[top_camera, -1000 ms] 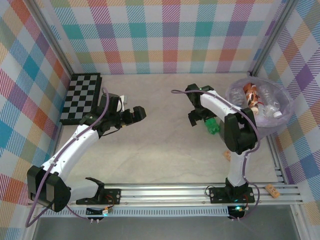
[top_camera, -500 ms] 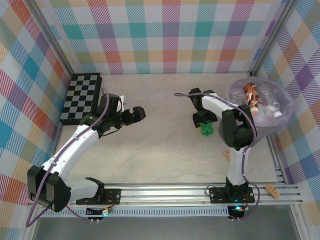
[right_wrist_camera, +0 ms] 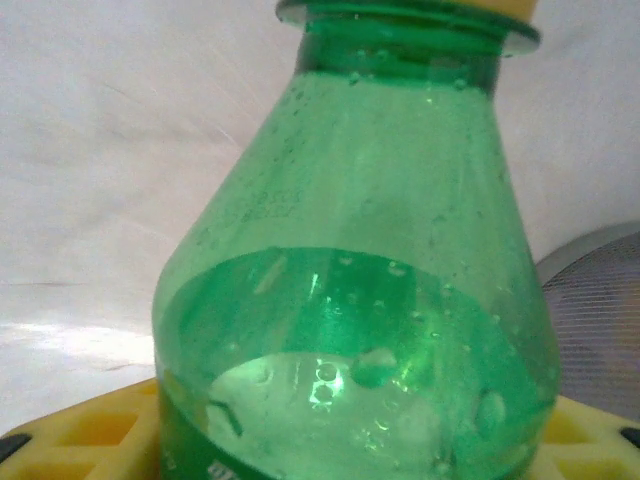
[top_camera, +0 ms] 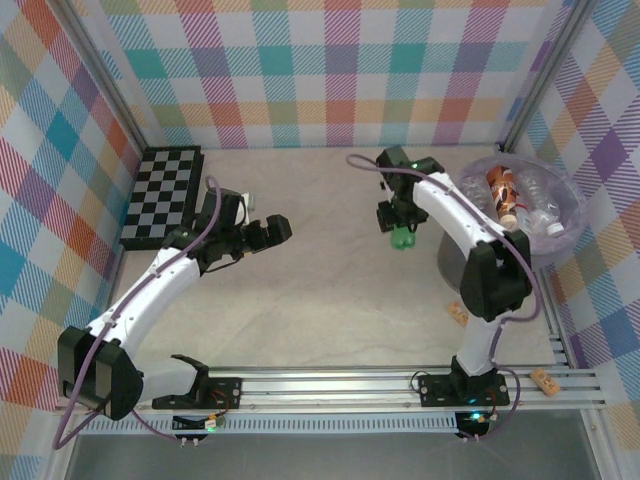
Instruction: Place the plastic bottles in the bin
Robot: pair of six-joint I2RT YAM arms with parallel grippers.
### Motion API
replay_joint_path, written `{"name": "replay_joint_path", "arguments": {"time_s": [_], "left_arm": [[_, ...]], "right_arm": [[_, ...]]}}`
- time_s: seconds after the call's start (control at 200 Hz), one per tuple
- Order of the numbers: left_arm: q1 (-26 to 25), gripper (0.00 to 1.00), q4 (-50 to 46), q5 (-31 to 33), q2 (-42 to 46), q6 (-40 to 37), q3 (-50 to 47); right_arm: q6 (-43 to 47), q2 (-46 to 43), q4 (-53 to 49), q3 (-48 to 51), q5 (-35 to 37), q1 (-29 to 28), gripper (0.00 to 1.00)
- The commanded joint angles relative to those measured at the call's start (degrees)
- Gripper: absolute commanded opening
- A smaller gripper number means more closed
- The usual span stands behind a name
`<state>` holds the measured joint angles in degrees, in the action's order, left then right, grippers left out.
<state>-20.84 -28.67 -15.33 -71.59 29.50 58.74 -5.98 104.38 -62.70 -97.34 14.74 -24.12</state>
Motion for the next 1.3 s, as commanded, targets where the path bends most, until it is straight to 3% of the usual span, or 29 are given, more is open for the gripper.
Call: {"name": "replay_joint_path", "arguments": {"time_s": [0.0,0.165,0.32,0.525,0.6,0.78,0.9,0.955,1.025,1.08,1.17,1.295], "left_arm": [[0.7,1.00,0.2,-0.5,-1.0,-0.5,1.5],[0.7,1.00,0.8,-1.2,-1.7,0.1,1.6],[0.7,1.00,0.9,-0.8,-1.4,-0.9,2.0],[0.8,1.00,-0.5,-2.4,-2.8,-2.0,4.7],[0.8,1.00,-1.8,-3.8,-4.3,-3.0,6.8],[0.8,1.00,-4.0,-4.5,-6.3,-4.4,9.9],[0.8,1.00,-2.5,-4.9,-5.8,-3.0,9.1],[0.8,1.00,-1.6,-5.1,-5.7,-2.3,8.3],[0.8,1.00,-0.6,-5.4,-5.5,-1.4,7.6],[0.8,1.00,-0.3,-5.5,-5.3,-0.9,7.3],[0.8,1.00,-0.1,-5.7,-5.2,-0.5,7.3],[0.8,1.00,-0.2,-5.2,-5.0,-0.8,7.4]], "right_arm": [[-0.9,-7.9,-9.3,-9.7,-3.1,-0.6,0.51],[0.8,-12.1,-19.3,-26.3,-2.5,3.1,0.48],[2.0,-12.8,-26.0,-38.9,-0.1,16.5,0.45],[2.0,-18.0,-19.1,-29.6,-8.7,39.6,0.45],[1.9,-18.8,-17.0,-24.5,-11.0,44.2,0.45],[2.4,-20.6,-12.6,-12.7,-12.3,47.1,0.45],[3.8,-20.0,-11.8,-10.1,-12.8,48.0,0.47],[4.9,-19.5,-12.1,-10.3,-13.4,48.0,0.55],[5.4,-18.5,-14.0,-12.0,-12.9,48.0,0.79],[4.7,-18.4,-15.3,-13.5,-12.3,48.0,0.89],[3.8,-19.5,-15.5,-15.8,-12.5,48.0,0.93],[3.0,-19.0,-16.9,-21.1,-12.7,48.0,0.90]]}}
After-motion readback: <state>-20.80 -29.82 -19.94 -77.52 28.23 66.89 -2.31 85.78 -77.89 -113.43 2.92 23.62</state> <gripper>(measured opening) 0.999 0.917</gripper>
